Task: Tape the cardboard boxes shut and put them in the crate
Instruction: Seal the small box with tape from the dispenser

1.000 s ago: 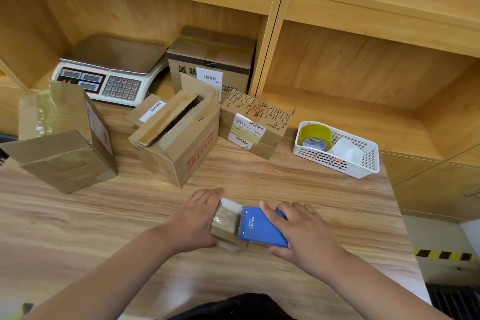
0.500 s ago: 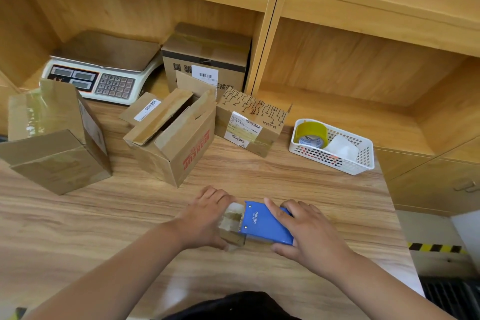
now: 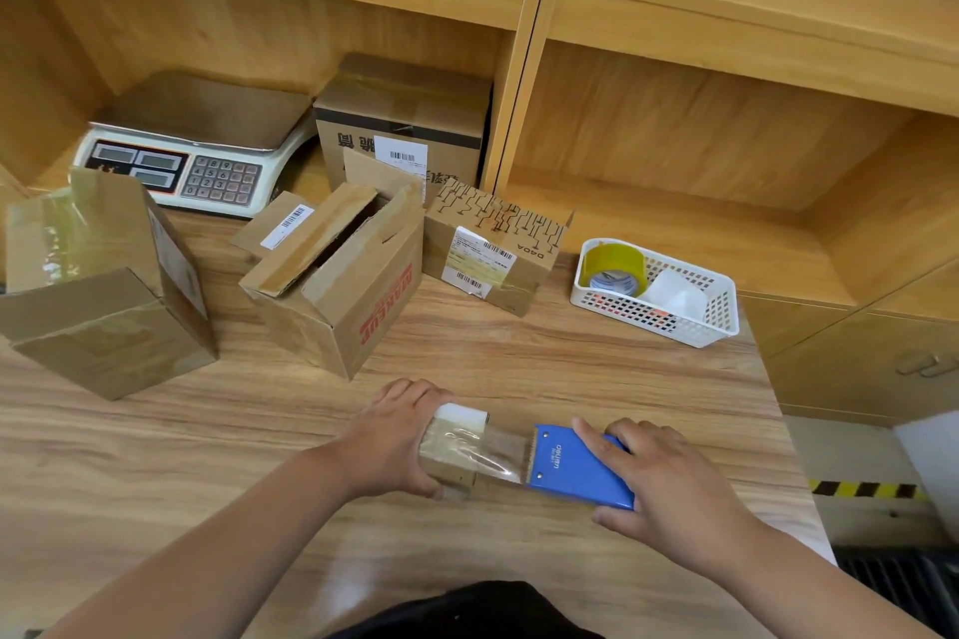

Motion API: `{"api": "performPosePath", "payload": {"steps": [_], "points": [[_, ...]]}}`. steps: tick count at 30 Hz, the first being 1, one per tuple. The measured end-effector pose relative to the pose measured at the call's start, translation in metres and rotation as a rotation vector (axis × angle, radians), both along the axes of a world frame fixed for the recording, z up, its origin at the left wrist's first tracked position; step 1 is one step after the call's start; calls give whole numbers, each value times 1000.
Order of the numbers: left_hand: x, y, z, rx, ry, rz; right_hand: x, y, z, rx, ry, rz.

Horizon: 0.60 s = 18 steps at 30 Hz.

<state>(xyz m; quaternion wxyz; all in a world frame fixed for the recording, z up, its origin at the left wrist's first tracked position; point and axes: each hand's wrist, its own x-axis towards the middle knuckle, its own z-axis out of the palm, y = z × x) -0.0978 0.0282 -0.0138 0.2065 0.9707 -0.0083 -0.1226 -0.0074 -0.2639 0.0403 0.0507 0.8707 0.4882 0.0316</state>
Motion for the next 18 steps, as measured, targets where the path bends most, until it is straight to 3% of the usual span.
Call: {"api": "performPosePath", "payload": {"steps": [8, 14, 18], "points": [[10, -16, 24, 239, 17, -134, -2, 7, -8, -48, -32, 3], [34, -55, 11, 12, -311, -133, -4, 5, -8, -63, -26, -5], [33, -58, -8, -88, -267, -78, -4, 1, -5, -42, -16, -12]]}}
